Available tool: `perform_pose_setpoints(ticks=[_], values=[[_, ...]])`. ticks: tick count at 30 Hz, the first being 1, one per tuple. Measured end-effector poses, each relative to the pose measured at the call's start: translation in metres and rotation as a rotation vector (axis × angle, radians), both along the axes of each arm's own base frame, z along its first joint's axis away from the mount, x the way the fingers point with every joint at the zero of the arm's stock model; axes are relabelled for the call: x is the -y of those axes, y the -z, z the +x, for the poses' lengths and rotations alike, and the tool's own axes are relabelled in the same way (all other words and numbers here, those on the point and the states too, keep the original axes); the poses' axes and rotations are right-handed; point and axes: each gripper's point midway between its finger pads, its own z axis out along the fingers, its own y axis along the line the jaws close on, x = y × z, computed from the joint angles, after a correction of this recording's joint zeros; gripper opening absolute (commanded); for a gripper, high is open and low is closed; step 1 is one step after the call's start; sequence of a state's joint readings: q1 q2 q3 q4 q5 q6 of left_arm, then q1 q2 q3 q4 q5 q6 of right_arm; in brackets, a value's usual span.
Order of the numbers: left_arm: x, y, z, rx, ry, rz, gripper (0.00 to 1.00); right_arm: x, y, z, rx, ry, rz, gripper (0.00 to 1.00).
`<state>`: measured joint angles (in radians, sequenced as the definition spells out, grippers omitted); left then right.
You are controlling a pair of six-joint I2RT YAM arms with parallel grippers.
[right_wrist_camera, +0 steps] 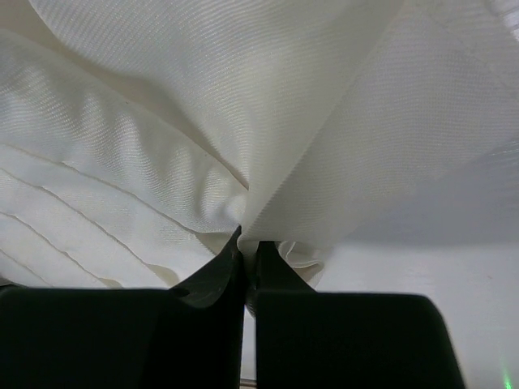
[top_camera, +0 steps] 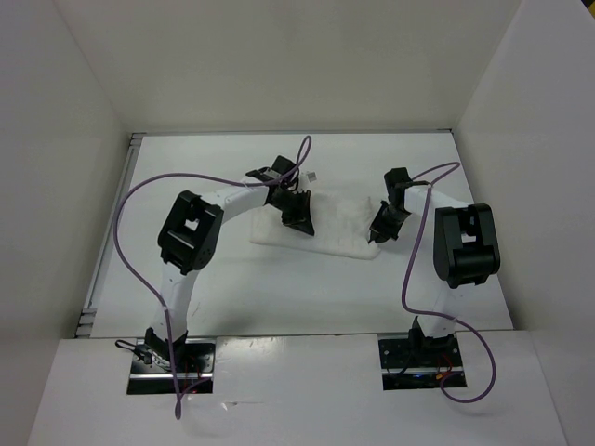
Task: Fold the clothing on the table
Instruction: Fold the skirt
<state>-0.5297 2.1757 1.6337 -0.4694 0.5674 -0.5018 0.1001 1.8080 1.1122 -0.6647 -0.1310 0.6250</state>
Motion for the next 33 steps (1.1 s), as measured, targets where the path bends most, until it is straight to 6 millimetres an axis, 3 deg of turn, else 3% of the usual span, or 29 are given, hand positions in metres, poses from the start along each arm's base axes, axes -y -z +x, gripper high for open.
perform_pose_setpoints(ticks=[7,14,17,20,25,27,33], values=[[0.012,-0.007,0.004,0.017,0.012,-0.02,0.0,-0.001,0.0,0.0,0.0,-0.011,0.006,0.0],[0.011,0.029,-0.003,-0.034,0.007,0.054,0.0,-0.005,-0.001,0.001,0.005,-0.02,0.028,0.0],[0.014,0.03,-0.004,-0.037,0.002,0.069,0.0,-0.008,-0.005,0.001,0.016,-0.025,0.049,0.0],[0.017,0.03,-0.006,-0.027,0.004,0.086,0.0,-0.016,-0.03,0.006,0.083,-0.035,0.093,0.0],[0.023,0.03,-0.008,-0.023,0.014,0.087,0.0,-0.04,-0.123,0.021,0.329,-0.097,0.248,0.0],[0.029,0.029,-0.007,-0.015,0.024,0.076,0.0,-0.051,-0.147,0.021,0.387,-0.133,0.313,0.0],[0.04,0.03,-0.012,-0.012,0.05,0.066,0.0,-0.07,-0.158,0.009,0.373,-0.17,0.432,0.0]])
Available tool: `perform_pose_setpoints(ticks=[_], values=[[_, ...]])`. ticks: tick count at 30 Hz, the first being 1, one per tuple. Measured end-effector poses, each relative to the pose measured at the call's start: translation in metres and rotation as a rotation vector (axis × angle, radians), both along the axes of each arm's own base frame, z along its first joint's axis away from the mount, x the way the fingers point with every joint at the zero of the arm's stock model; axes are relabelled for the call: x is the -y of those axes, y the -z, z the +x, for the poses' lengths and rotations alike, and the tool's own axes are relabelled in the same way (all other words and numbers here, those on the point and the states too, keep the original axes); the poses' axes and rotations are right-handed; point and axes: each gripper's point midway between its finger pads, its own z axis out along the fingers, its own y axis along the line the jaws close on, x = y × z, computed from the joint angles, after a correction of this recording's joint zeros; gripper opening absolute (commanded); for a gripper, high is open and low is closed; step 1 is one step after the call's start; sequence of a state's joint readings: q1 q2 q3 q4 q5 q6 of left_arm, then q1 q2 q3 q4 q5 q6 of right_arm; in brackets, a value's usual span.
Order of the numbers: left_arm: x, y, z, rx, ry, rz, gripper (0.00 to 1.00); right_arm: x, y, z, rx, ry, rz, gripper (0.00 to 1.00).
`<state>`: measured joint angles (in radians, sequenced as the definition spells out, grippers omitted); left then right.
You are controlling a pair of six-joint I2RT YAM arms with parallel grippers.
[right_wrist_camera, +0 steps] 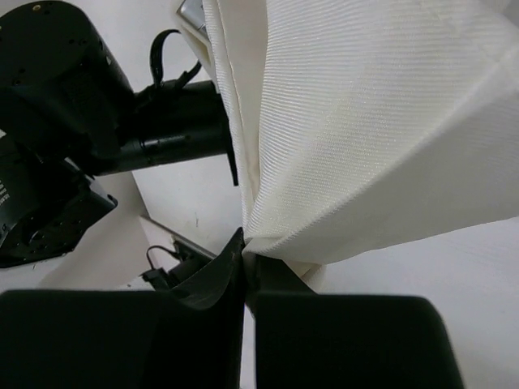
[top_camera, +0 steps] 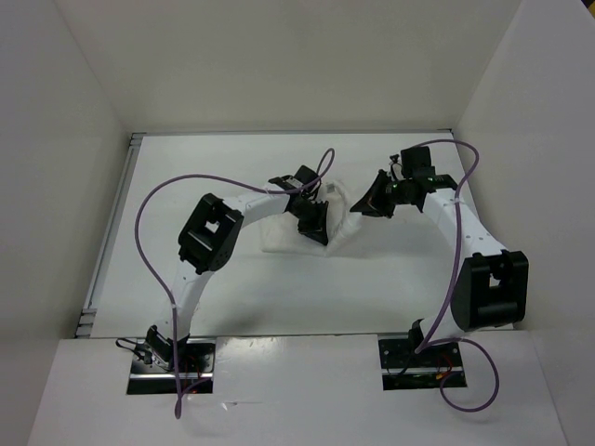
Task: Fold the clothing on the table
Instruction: Fold the skirt
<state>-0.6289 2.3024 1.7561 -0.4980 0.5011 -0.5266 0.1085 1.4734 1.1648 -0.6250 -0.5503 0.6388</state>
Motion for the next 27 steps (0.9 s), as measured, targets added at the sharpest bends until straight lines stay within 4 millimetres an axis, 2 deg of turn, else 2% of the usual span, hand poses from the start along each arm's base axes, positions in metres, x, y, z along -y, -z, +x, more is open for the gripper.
perform_pose_setpoints(ticks=[6,9,12,16,19,22,27], values=[[-0.001,-0.001,0.0,-0.002,0.0,-0.001,0.02,-0.004,0.0,-0.005,-0.008,-0.025,0.023,0.0],[-0.009,-0.005,0.001,-0.008,-0.012,0.008,0.04,-0.003,0.001,-0.006,-0.007,-0.033,0.014,0.0],[-0.03,-0.015,0.011,-0.002,-0.06,0.029,0.06,-0.002,0.003,-0.008,-0.009,-0.039,0.006,0.0],[-0.063,-0.042,0.041,0.064,-0.141,0.022,0.07,-0.001,0.004,-0.011,-0.018,-0.048,-0.001,0.0],[-0.079,-0.052,0.057,0.088,-0.182,0.012,0.07,-0.001,0.006,-0.014,-0.028,-0.052,-0.005,0.0],[-0.079,-0.052,0.057,0.079,-0.181,0.001,0.07,-0.001,0.006,-0.014,-0.03,-0.054,-0.006,0.0],[-0.064,-0.058,0.047,0.05,-0.136,-0.059,0.07,0.0,0.007,-0.017,-0.034,-0.055,-0.008,0.0]])
